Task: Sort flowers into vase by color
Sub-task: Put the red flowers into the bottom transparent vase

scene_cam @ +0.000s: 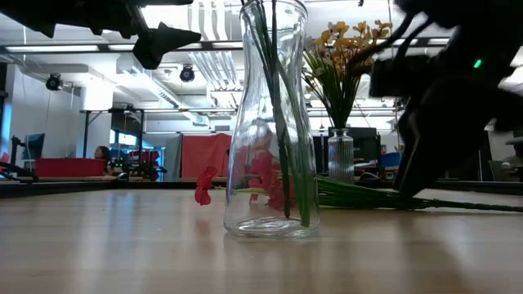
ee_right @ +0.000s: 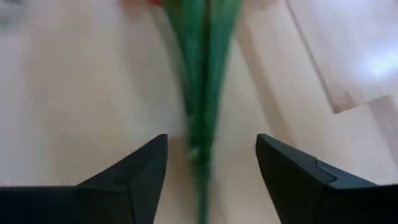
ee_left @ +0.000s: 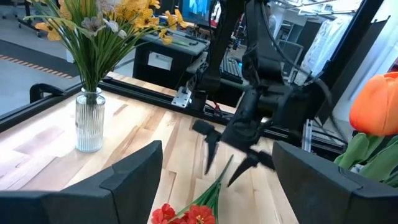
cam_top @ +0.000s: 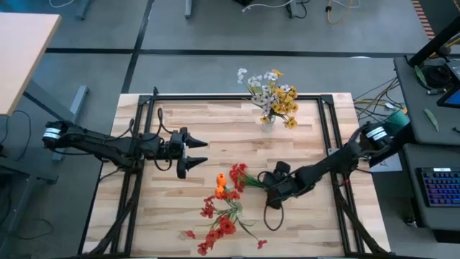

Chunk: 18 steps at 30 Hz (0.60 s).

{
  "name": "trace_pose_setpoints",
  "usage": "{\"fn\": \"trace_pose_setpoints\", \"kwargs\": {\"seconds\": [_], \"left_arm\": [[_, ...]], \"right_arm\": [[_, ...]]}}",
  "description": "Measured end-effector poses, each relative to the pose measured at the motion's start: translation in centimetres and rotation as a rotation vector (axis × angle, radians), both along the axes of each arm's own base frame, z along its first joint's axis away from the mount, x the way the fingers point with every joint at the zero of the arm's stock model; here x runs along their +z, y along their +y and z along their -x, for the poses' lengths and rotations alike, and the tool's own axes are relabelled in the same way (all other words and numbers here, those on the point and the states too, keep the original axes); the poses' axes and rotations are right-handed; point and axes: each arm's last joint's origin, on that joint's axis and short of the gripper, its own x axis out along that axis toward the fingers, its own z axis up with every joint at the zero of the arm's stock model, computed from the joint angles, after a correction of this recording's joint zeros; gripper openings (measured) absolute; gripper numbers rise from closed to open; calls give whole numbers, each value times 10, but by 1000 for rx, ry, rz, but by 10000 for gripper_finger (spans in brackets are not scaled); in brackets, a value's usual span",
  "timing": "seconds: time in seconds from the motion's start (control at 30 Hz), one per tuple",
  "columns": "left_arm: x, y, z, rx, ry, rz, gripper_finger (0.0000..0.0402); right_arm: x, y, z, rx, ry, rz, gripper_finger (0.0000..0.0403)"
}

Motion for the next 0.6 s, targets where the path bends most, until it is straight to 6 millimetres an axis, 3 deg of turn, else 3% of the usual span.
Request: {"fn": "trace_pose_setpoints", "kwargs": {"seconds": [0.13,0.27,0.37,0.53,0.6], "left_arm": [[0,0,0,0,-1,0,287],[0,0,0,1,-1,0,287],[0,0,0,1,-1,0,287],[0,0,0,1,-4,0,287],[0,0,0,1,-4,1,287]], "right_arm": [[-12,-3,-9,-16,32,40,244],[-15,-1,-16,-4,46,42,218],[-16,1,-19,-1,51,31,165],[-14,1,-22,2,44,9,41],[-11,-1,-21,-7,36,23,24]]}}
